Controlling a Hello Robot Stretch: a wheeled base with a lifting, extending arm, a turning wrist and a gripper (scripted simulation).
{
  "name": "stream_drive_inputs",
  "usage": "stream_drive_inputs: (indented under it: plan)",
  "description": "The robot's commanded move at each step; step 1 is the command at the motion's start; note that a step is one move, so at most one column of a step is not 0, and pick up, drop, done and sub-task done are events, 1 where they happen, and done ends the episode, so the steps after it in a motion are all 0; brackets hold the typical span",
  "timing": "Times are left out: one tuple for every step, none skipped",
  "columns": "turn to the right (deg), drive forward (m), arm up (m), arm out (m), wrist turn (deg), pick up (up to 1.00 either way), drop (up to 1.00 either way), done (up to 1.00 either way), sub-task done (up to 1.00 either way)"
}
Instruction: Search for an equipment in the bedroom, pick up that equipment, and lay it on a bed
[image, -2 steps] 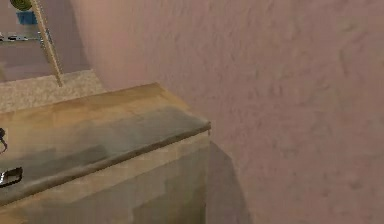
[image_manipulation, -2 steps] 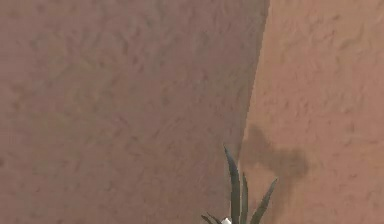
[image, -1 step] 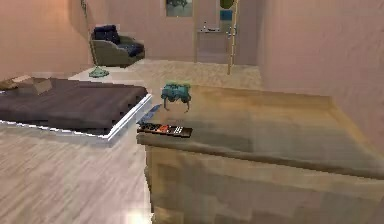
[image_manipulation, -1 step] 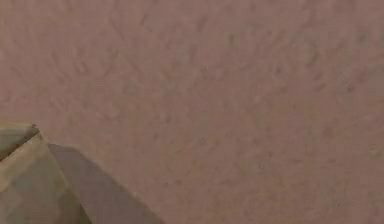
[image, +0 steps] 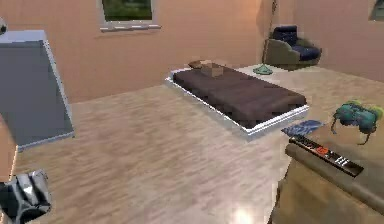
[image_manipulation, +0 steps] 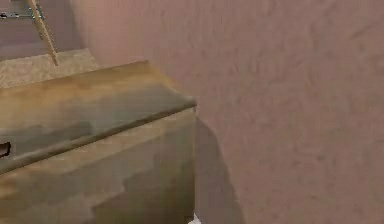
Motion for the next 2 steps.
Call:
stream_drive_inputs:
  plan:
    - [-36.0,0.0,0.0,0.0,0.0,0.0,0.0,0.0,0.0]
    - [0.0,0.45,0.0,0.0,0.0,0.0,0.0,0.0,0.0]
